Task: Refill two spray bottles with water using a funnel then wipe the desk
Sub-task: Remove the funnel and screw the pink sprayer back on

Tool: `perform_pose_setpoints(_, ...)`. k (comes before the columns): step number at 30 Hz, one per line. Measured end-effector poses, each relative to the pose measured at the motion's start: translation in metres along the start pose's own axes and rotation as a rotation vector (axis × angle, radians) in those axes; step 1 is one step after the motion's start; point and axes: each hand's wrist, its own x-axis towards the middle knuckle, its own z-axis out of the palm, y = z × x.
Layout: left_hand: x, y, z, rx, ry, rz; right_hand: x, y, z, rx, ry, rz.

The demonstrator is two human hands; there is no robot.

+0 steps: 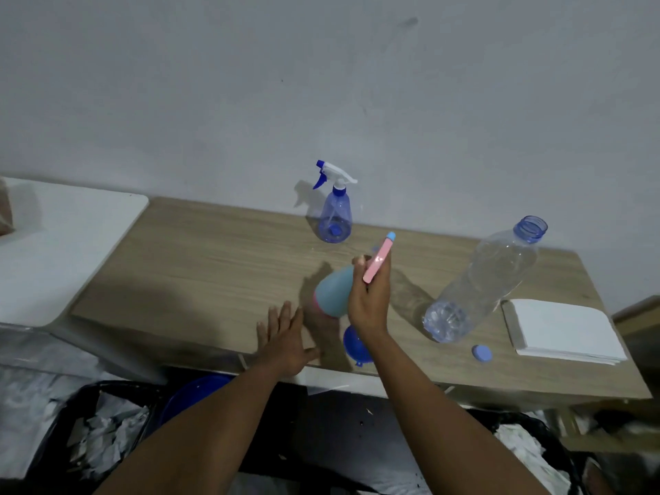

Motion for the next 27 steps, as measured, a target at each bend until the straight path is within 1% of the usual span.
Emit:
perform_pose_setpoints(2, 0.003, -0.001, 0.003, 0.012, -0.052, -0.011, 0.011, -0.018, -0.006, 0.055, 0.092, -0.046)
perform_pose_setpoints(3, 0.003, -0.001, 0.002, 0.018, -0.074, -0.012, 0.017, -0.028, -0.011, 0.056, 0.113, -0.056)
perform_pose_setpoints(4, 0.004, -0.001, 0.001, 0.027, -0.091, -0.009, 0.023, -0.037, -0.018, 0.019, 0.097, -0.052)
perform_pose_setpoints(5, 0.005, -0.001, 0.0, 0.03, -0.102, -0.008, 0.03, -0.043, -0.027, -0.048, 0.042, -0.036)
perform_pose_setpoints(7, 0.006, -0.002, 0.0, 0.027, -0.118, -0.006, 0.039, -0.051, -0.049, -0.163, -0.127, 0.035)
perform_pose_setpoints(10, 0.007, -0.004, 0.0, 0.029, -0.134, 0.004, 0.037, -0.038, -0.08, -0.252, -0.334, 0.225)
perform_pose_setpoints(13, 0.006, -0.004, 0.0, 0.02, -0.139, 0.003, 0.024, -0.011, -0.101, -0.491, -0.441, 0.224)
perform_pose_setpoints(14, 0.006, -0.003, 0.0, 0.017, -0.14, 0.002, 0.019, -0.005, -0.105, -0.53, -0.448, 0.235)
perform_pose_setpoints(19, 0.006, -0.003, 0.0, 0.01, -0.143, -0.004, 0.005, 0.006, -0.117, -0.517, -0.416, 0.327)
perform_pose_setpoints(24, 0.003, -0.002, -0.001, 0.013, -0.141, -0.006, 0.001, 0.017, -0.127, -0.722, -0.323, 0.376)
perform_pose_setpoints(27, 0.003, -0.002, -0.001, 0.014, -0.144, -0.004, -0.003, 0.015, -0.137, -0.703, -0.226, 0.343)
